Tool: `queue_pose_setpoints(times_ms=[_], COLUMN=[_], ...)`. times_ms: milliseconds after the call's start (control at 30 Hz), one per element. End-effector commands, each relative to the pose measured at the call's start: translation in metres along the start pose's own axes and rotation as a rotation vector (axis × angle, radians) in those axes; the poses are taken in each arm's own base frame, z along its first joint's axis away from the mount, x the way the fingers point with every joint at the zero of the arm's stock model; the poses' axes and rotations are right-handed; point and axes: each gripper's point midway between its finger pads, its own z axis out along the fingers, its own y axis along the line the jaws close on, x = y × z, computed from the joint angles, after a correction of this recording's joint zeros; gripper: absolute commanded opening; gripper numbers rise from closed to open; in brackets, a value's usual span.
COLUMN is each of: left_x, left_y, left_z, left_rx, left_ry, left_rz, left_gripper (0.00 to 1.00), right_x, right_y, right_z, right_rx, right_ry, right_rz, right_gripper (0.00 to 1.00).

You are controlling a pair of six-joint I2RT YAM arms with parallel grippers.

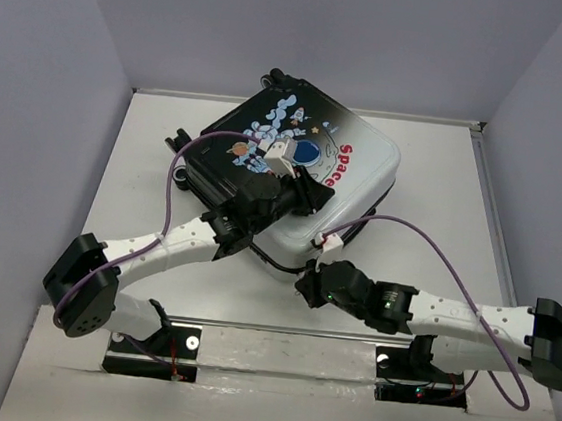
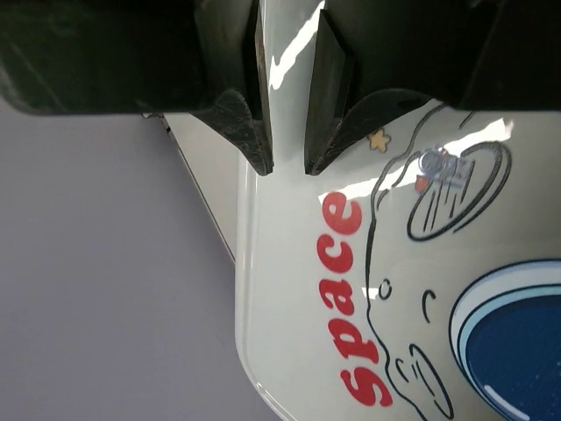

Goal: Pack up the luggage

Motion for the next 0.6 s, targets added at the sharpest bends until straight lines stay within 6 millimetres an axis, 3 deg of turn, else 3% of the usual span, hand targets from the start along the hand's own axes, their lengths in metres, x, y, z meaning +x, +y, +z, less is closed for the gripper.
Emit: queue_pose_setpoints(times_ms=[0,133,233,267,300,333,400,433,567], left_x=[0.059,0.033,-0.009,-0.024,-0.031,-0.033,-0.043,-0.028,0.008], left_y=[0.073,0.083,0.093,0.111,0.117,0.113,0.117,0.124,0.128], left_z=[-0.008,-0.018,-0.037,-0.049,-0.058,-0.077,-0.106,-0.122,-0.155], left_rx=[-0.233,-0.238,-0.259,-0.311,-0.326,-0.307,-0.320,-0.365,-0.376], left_ry=[0.195,0.156,0.076,0.065,0.064,0.103,0.111,0.174,0.287], left_rz=[0.075,0.040,0.043,0.035,0.038,0.044,0.044,0.045,-0.011], left_gripper=[0.35,0.35,0.40,0.50,0.56,0.70,0.80,0.89,0.99], right_x=[-0.061,-0.061,-0.052,-0.049,-0.048,-0.043,-0.041,-0.040,-0.043], right_y=[0.052,0.046,0.033,0.033,0.029,0.027,0.028,0.028,0.028], right_z=[-0.001,-0.005,-0.001,-0.002,-0.001,0.000,-0.001,0.000,-0.001], right_rx=[-0.079,-0.066,-0.050,-0.064,-0.060,-0.062,-0.069,-0.070,-0.078], right_ry=[-0.182,-0.197,-0.173,-0.159,-0.154,-0.141,-0.134,-0.129,-0.134], right_rz=[0.057,0.095,0.117,0.124,0.128,0.120,0.116,0.109,0.101], right_gripper=[0.07,0.07,0.07,0.07,0.07,0.07,0.07,0.07,0.07])
